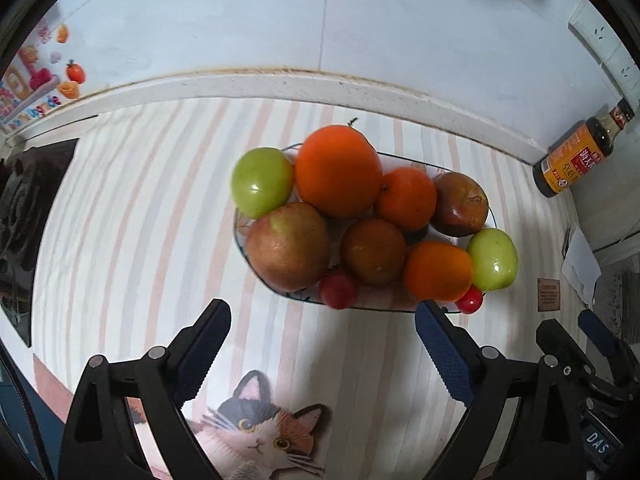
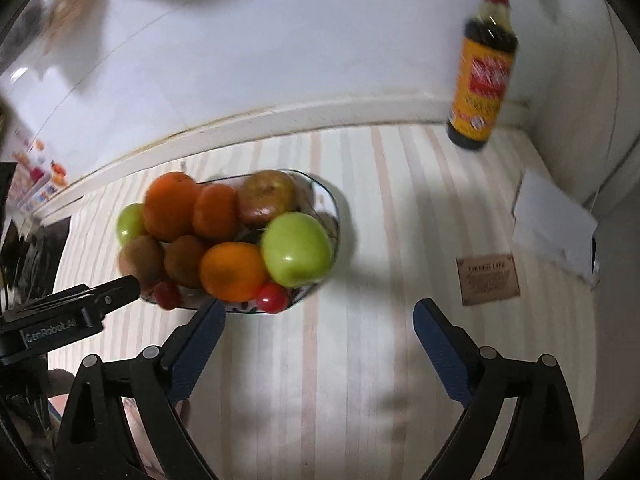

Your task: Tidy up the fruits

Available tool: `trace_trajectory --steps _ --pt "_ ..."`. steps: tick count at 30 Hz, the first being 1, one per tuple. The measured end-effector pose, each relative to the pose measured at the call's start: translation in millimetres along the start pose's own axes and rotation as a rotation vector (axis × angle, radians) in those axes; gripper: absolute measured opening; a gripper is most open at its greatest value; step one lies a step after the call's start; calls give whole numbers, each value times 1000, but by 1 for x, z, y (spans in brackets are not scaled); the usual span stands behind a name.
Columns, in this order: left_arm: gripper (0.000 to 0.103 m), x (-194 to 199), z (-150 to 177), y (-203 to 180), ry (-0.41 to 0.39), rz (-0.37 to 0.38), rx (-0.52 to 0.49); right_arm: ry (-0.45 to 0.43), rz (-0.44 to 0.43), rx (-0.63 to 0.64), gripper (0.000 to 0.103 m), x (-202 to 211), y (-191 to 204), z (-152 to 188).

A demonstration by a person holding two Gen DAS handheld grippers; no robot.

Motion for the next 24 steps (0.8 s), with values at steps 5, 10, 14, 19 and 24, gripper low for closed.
trace_trajectory --steps 5,10,14,19,24 --pt "94 34 11 6 -48 -2 1 -26 2 30 97 27 15 1" --pt "94 87 27 17 -147 -56 -51 -66 4 31 97 68 24 15" --pt "94 127 43 26 -218 -64 -81 -107 18 36 97 110 33 34" --pt "94 183 74 41 -301 -52 -111 -152 30 28 97 168 46 67" --pt "94 230 107 51 -345 -14 -136 -207 43 32 97 229 62 95"
Point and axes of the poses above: each gripper's, at about its wrist camera, not at the fingertips, and x roughly against the way its jaws point, y to its left, z to its underside, the point moved 10 cm from there along -x, roughly the way its jaws point, and after that the axes turned 2 degrees about -z, right-handed, at the moved point
